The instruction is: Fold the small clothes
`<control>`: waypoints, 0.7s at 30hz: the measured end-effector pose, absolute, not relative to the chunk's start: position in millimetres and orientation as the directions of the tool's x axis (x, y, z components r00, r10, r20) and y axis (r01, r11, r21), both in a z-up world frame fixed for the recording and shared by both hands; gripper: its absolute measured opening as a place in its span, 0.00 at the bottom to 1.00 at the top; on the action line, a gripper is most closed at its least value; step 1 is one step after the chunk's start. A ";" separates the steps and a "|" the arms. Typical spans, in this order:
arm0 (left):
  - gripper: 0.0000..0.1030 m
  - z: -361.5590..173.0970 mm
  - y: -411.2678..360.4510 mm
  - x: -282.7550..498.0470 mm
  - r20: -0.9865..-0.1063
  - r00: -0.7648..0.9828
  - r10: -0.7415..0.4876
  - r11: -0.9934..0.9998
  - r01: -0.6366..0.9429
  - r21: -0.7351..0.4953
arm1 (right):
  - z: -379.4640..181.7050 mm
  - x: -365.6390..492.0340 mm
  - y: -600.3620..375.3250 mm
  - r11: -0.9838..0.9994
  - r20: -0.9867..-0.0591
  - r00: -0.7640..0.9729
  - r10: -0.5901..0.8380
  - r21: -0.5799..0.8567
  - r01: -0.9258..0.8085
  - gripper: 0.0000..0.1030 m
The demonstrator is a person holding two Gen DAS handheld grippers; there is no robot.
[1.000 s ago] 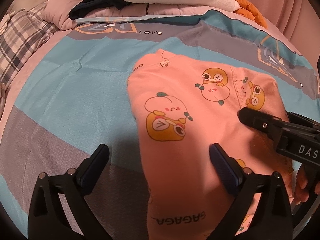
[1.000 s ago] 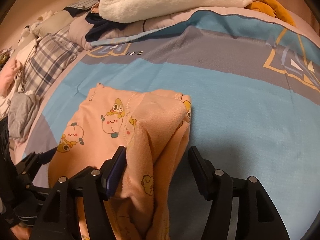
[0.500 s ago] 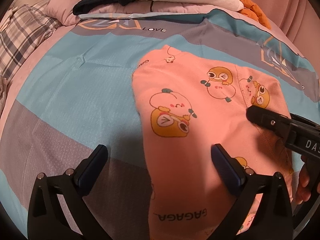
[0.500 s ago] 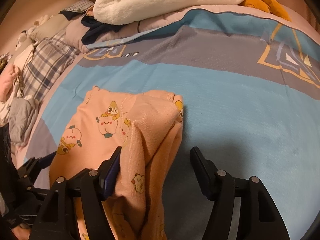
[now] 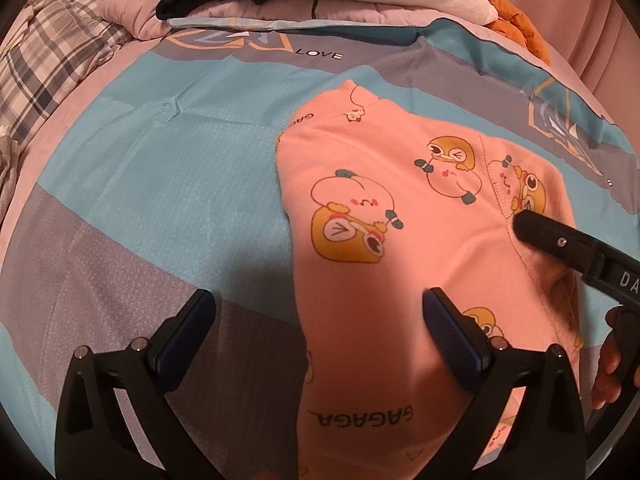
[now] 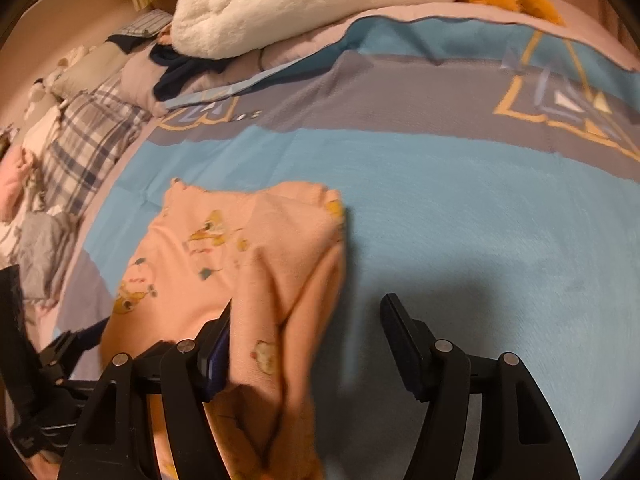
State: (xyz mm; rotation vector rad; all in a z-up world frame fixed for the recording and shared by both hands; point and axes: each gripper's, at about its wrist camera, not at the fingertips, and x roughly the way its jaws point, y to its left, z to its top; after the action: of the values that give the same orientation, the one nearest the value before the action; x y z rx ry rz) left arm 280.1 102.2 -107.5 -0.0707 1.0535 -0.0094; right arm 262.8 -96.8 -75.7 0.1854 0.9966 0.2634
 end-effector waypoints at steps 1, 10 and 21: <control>1.00 -107.3 101.5 280.0 -0.869 0.494 -0.037 0.998 -0.027 -0.058 | -75.4 262.6 -99.7 0.953 -0.801 0.518 0.300 0.274 -0.128 0.68; 1.00 -107.0 96.7 279.9 -0.873 0.488 -0.005 0.999 -0.039 -0.027 | -68.0 255.4 -107.0 0.954 -0.787 0.541 0.297 0.266 -0.137 0.68; 1.00 -107.1 95.3 277.6 -0.878 0.478 -0.002 0.998 -0.059 -0.034 | -63.0 234.0 -92.6 0.940 -0.767 0.549 0.333 0.224 -0.257 0.68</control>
State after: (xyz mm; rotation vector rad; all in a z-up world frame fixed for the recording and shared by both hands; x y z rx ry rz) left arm 277.6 95.3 -107.1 -0.0628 1.0715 0.0354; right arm 234.0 -92.6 -63.0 0.0893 0.9261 0.3498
